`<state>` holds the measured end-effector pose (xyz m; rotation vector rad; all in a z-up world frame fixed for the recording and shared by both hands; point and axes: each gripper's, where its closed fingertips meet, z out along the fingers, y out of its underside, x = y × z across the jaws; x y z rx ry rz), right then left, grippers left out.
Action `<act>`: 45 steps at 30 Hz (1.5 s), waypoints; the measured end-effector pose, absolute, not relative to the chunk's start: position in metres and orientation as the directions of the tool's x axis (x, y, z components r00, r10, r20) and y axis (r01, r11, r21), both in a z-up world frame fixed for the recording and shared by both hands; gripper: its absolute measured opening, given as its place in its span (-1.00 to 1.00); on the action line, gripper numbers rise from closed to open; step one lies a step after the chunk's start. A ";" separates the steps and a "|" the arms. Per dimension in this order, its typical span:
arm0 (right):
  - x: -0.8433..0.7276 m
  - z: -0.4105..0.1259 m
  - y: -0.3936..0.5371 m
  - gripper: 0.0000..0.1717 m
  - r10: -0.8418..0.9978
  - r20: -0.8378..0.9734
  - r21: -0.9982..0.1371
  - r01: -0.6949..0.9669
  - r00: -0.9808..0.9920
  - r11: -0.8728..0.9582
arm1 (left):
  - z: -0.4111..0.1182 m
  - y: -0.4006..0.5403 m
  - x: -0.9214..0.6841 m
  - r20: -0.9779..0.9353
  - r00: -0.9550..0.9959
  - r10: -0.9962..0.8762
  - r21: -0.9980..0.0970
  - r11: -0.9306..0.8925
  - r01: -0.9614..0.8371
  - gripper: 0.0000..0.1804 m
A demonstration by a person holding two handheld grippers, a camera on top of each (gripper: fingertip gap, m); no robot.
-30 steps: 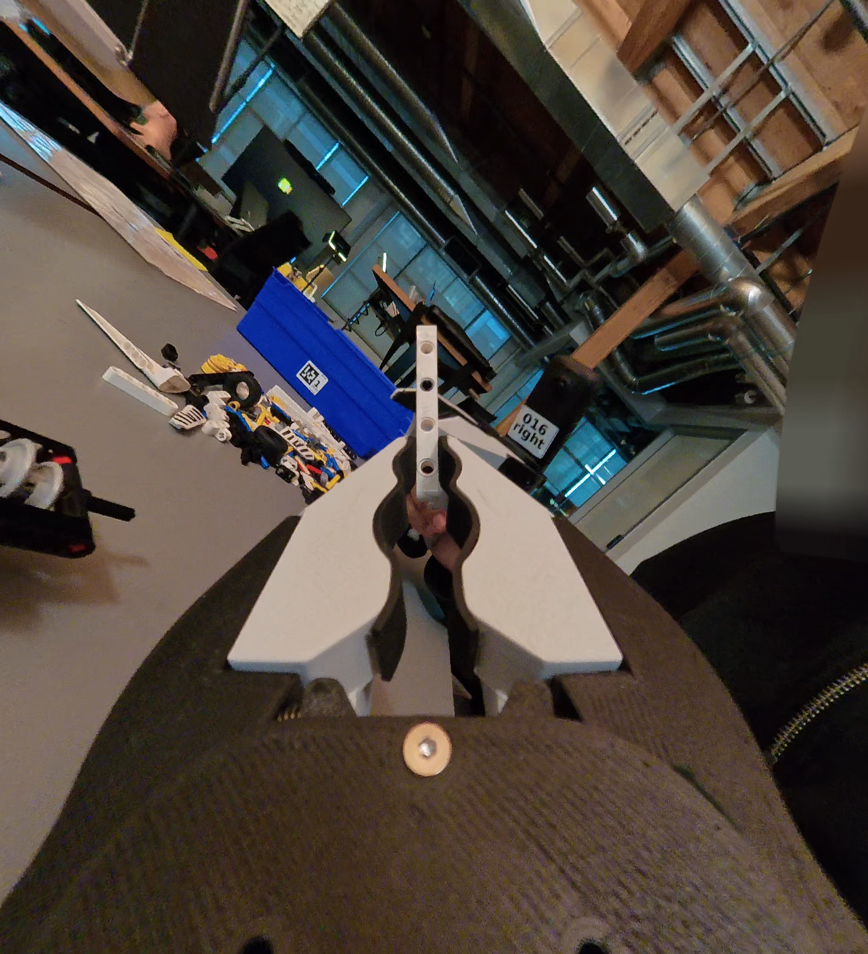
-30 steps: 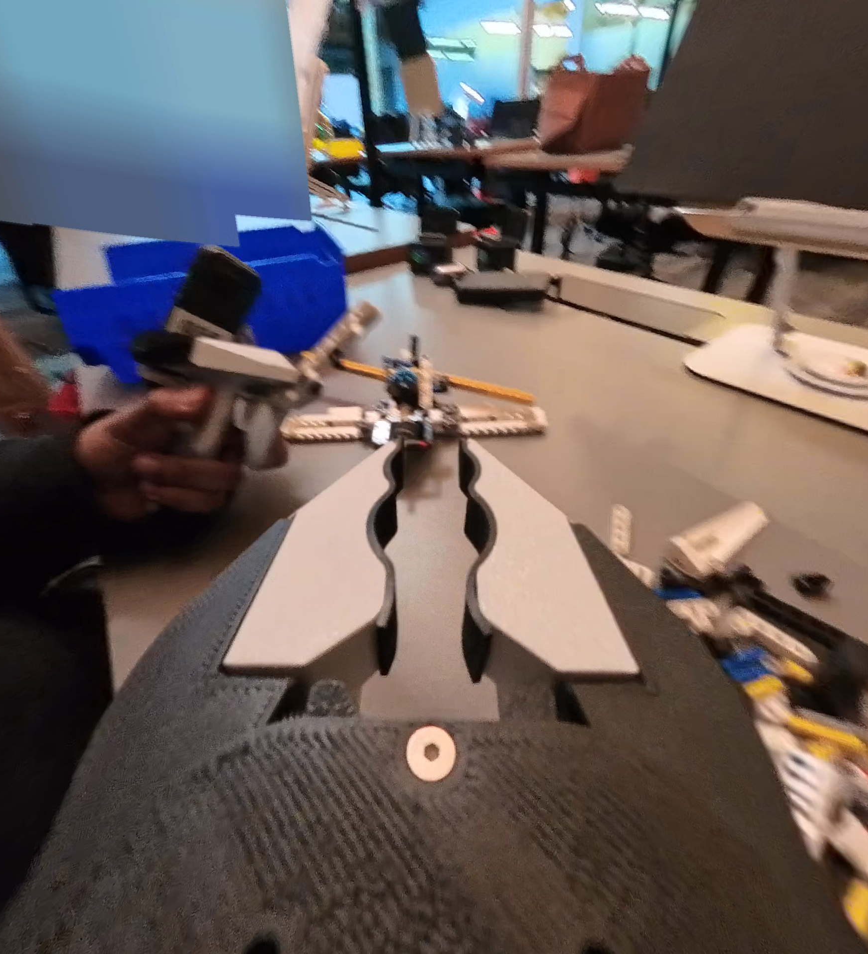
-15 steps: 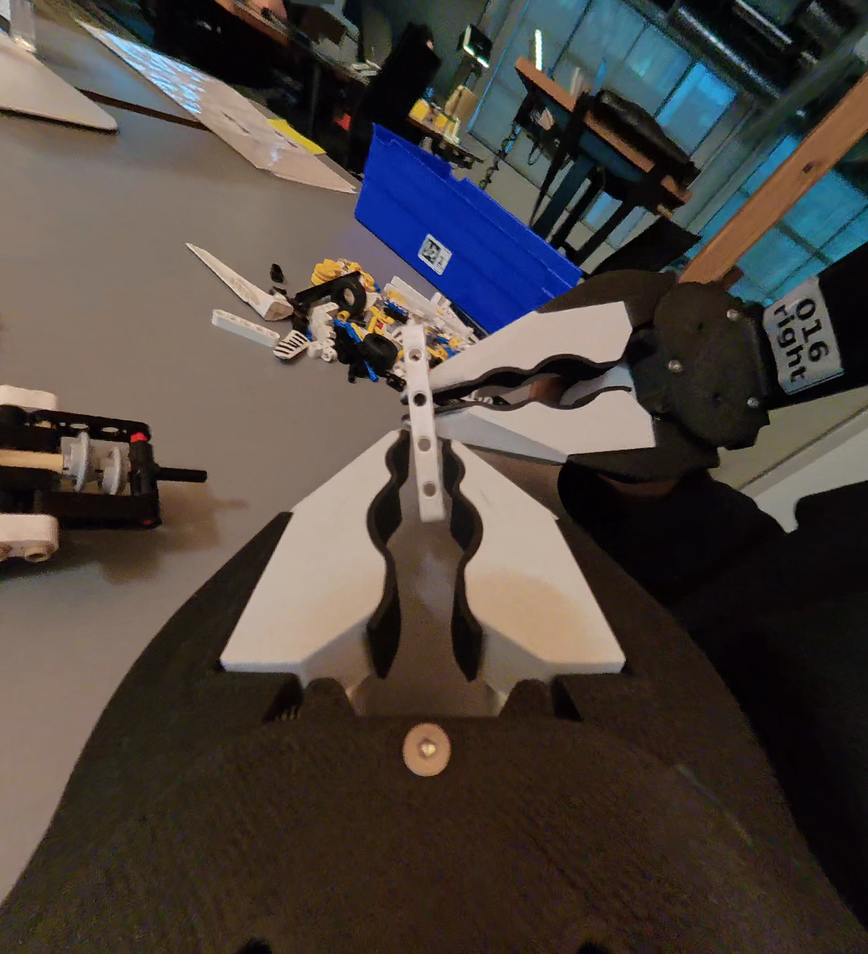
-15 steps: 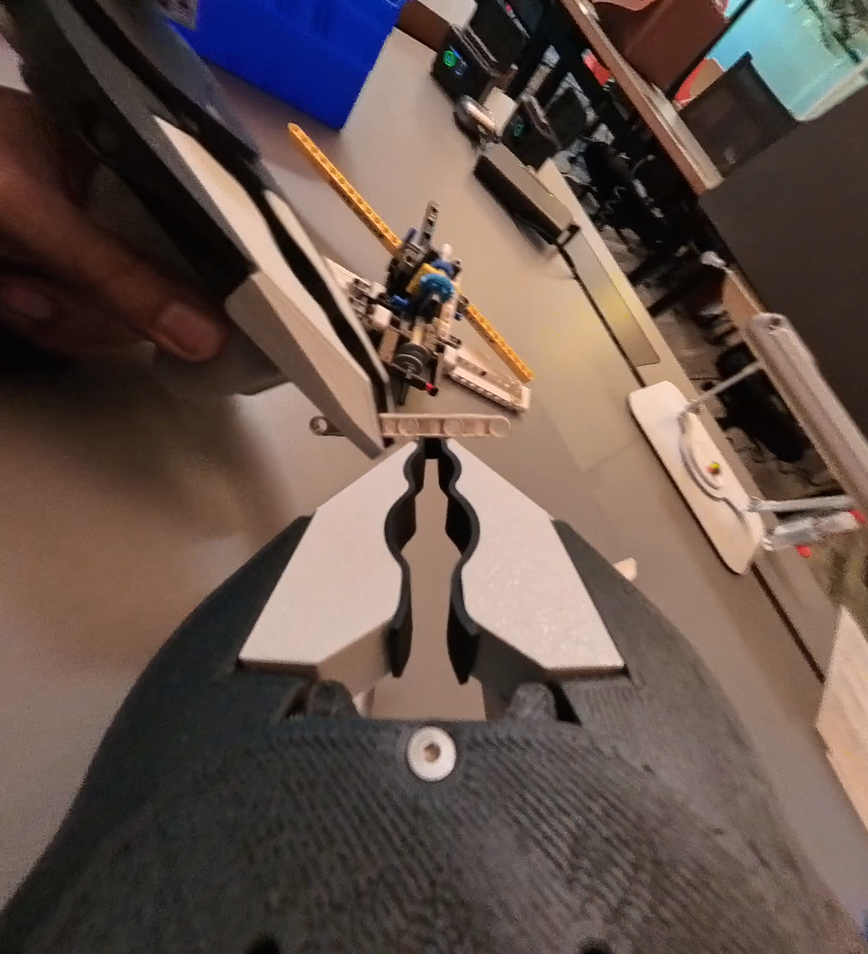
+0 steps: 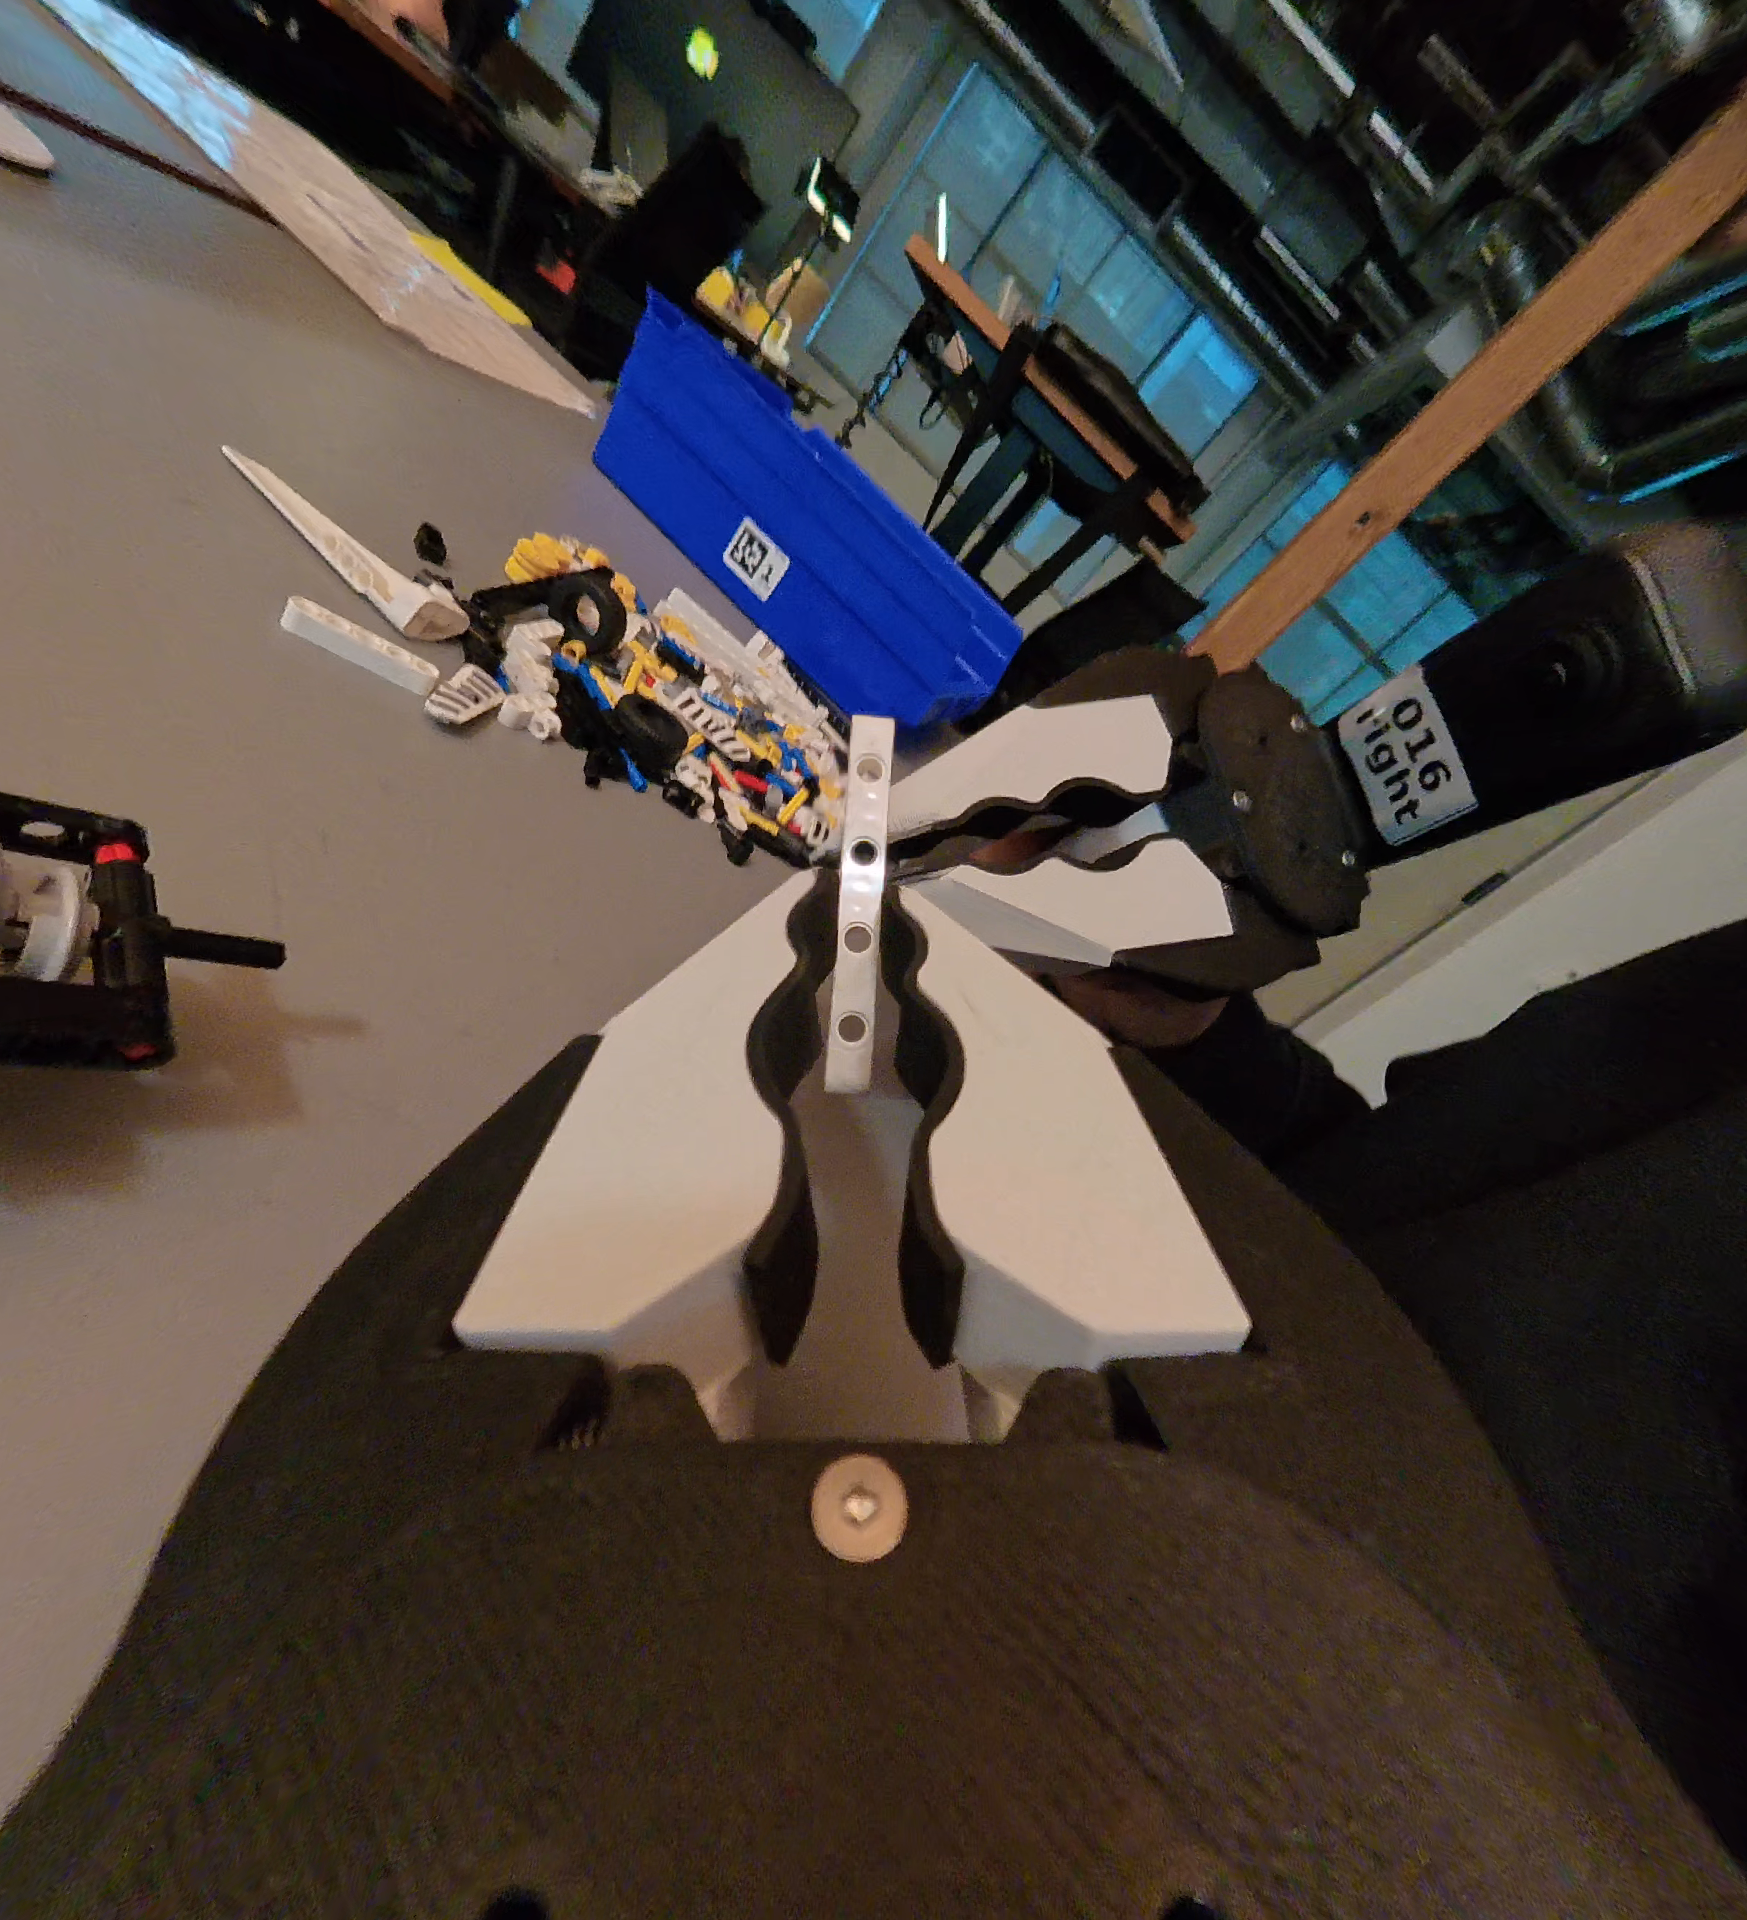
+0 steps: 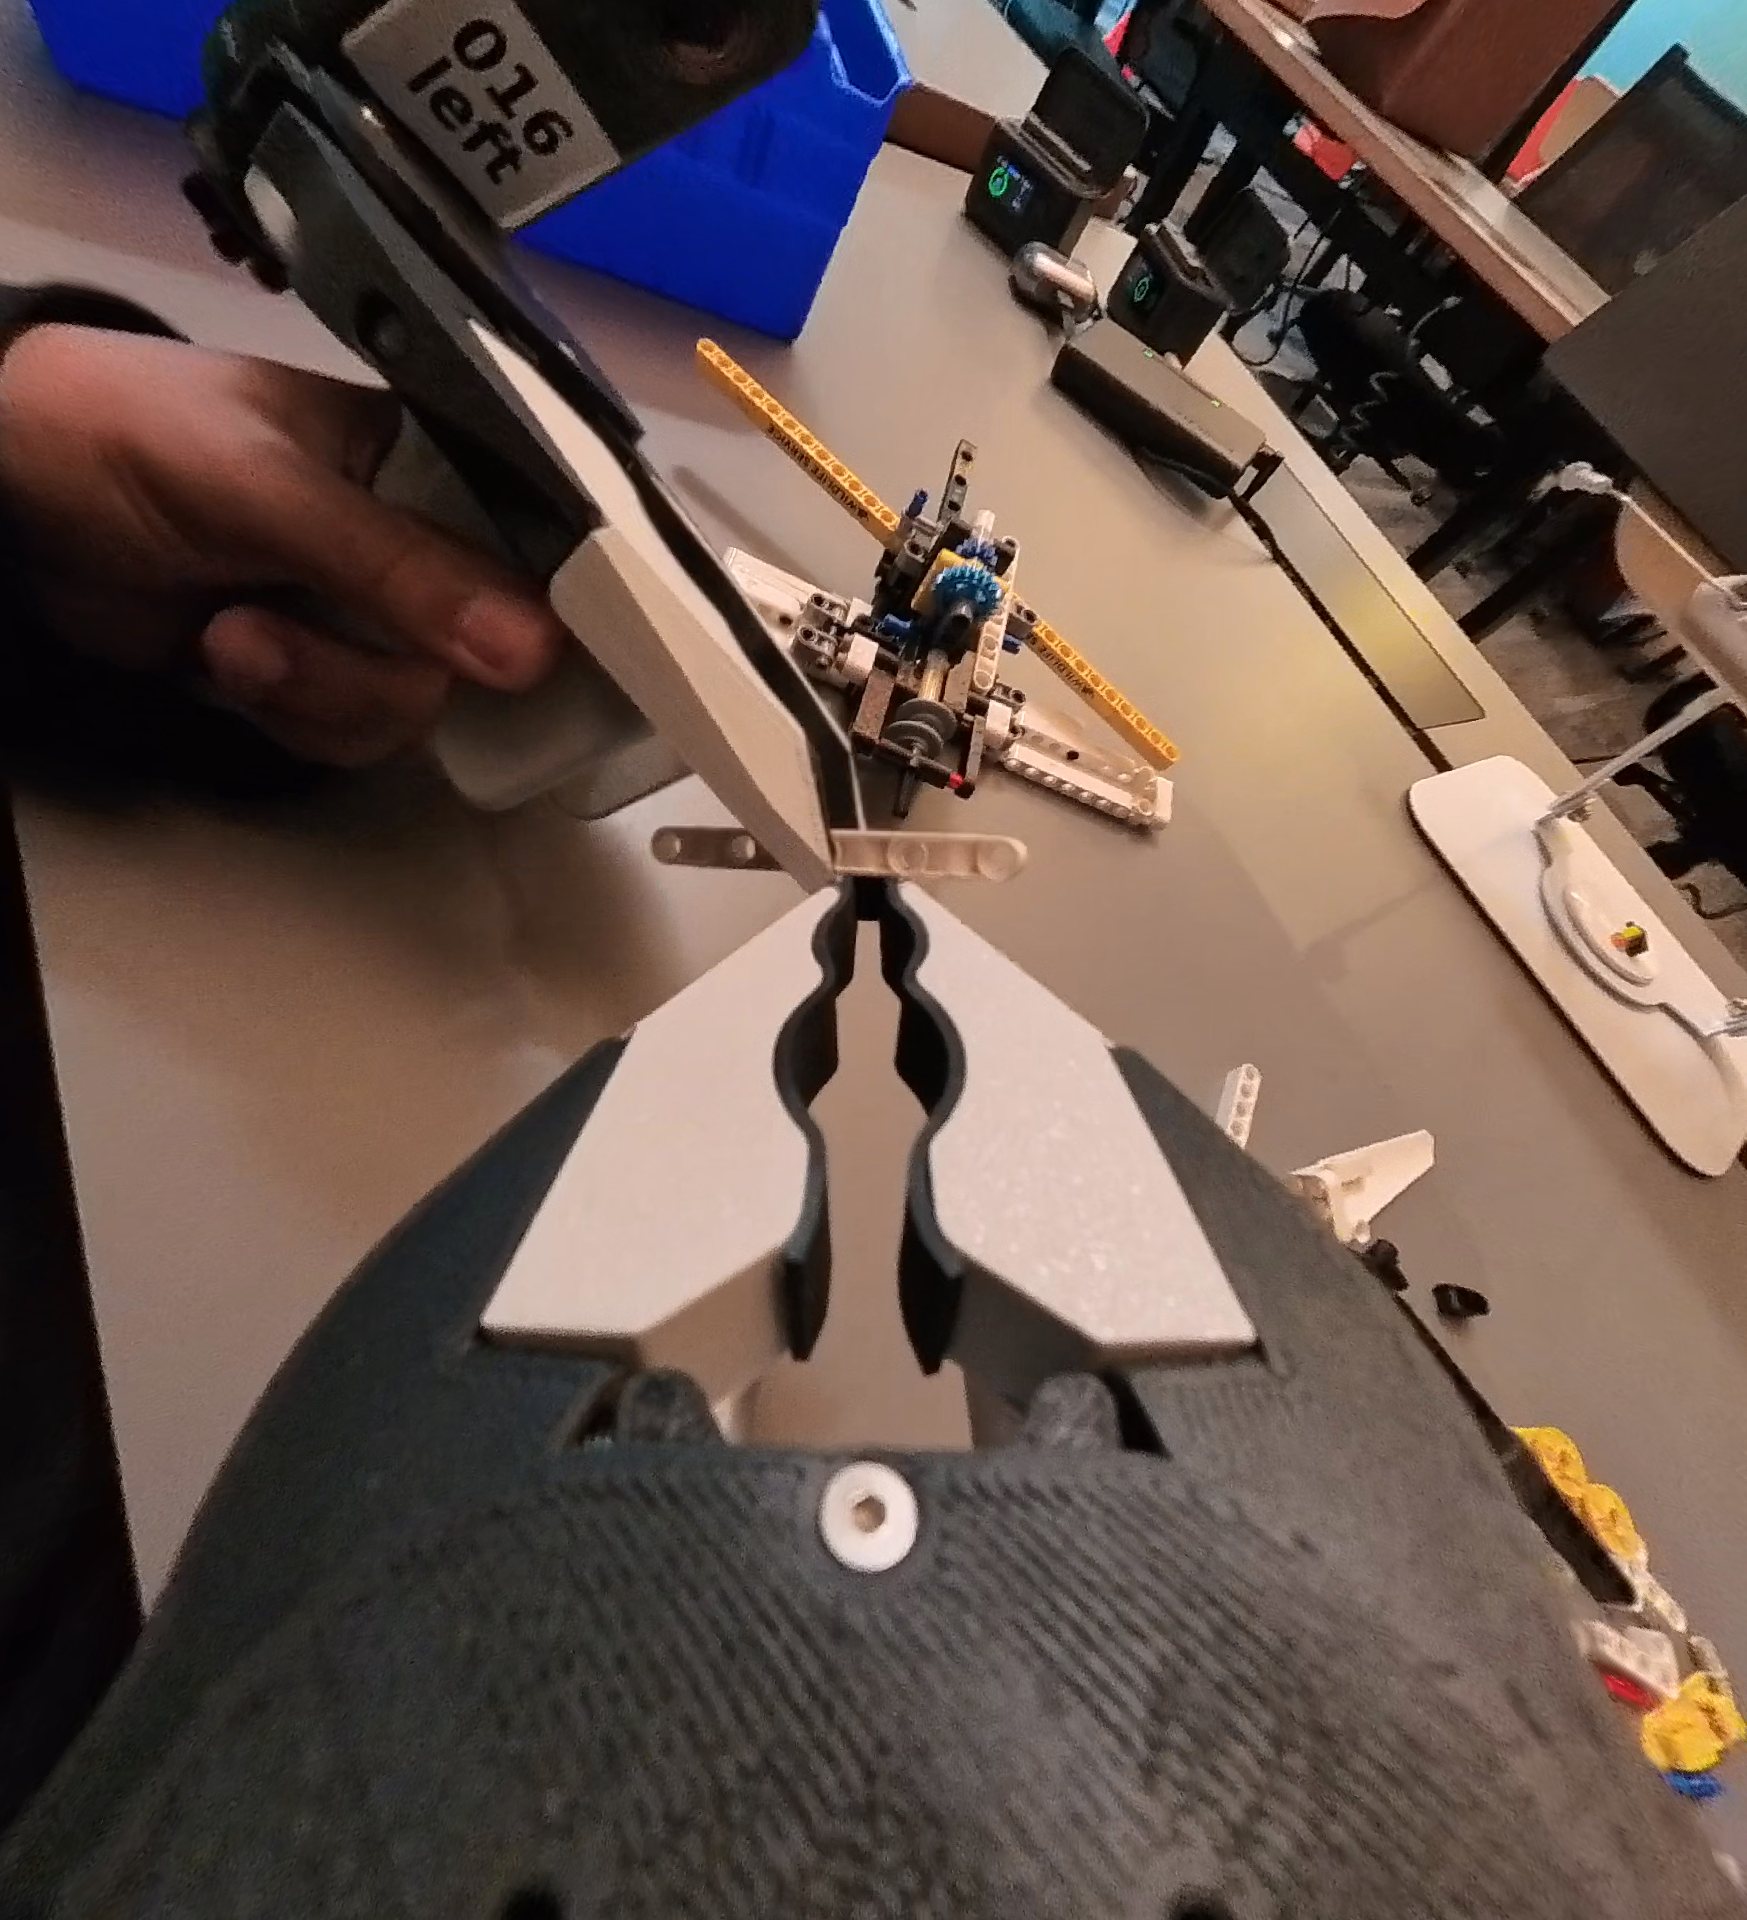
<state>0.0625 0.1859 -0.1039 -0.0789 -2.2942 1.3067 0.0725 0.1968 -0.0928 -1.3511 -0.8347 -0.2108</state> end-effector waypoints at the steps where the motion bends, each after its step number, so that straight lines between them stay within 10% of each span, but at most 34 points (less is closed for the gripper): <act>1: 0.062 -0.100 0.186 -0.97 0.300 0.387 -0.830 -0.188 -0.872 0.525 | -0.088 0.197 0.072 0.637 0.703 0.316 -0.771 0.277 0.574 -0.94; 7: 0.034 -0.114 0.229 -0.97 0.414 0.480 -0.753 -0.122 -0.773 0.646 | -0.041 0.126 0.047 0.694 0.645 0.319 -0.673 0.606 0.424 -0.95; 12: 0.029 -0.107 0.295 -0.97 0.583 0.247 -0.892 0.054 -0.774 0.449 | -0.046 0.115 0.052 0.461 0.665 0.588 -0.887 0.326 0.327 -0.94; 20: -0.046 -0.136 0.381 -0.95 0.805 0.282 -0.800 0.336 -0.522 0.498 | -0.067 0.199 0.056 0.518 0.740 0.429 -0.855 0.241 0.459 -0.95; 23: -0.052 -0.138 0.395 -0.66 0.827 0.275 -0.795 0.368 -0.490 0.483 | -0.083 0.217 0.060 0.527 0.733 0.430 -0.844 0.160 0.512 -0.95; 37: -0.014 -0.058 0.429 -0.87 0.903 0.349 -0.932 -0.196 -0.250 0.306 | -0.138 0.316 0.013 0.279 0.833 0.478 -0.808 -0.351 0.472 -0.94; 45: -0.024 -0.070 0.440 -1.00 0.913 0.371 -0.927 -0.133 -0.170 0.352 | -0.128 0.357 -0.051 0.223 0.812 0.539 -0.824 -0.340 0.452 -0.76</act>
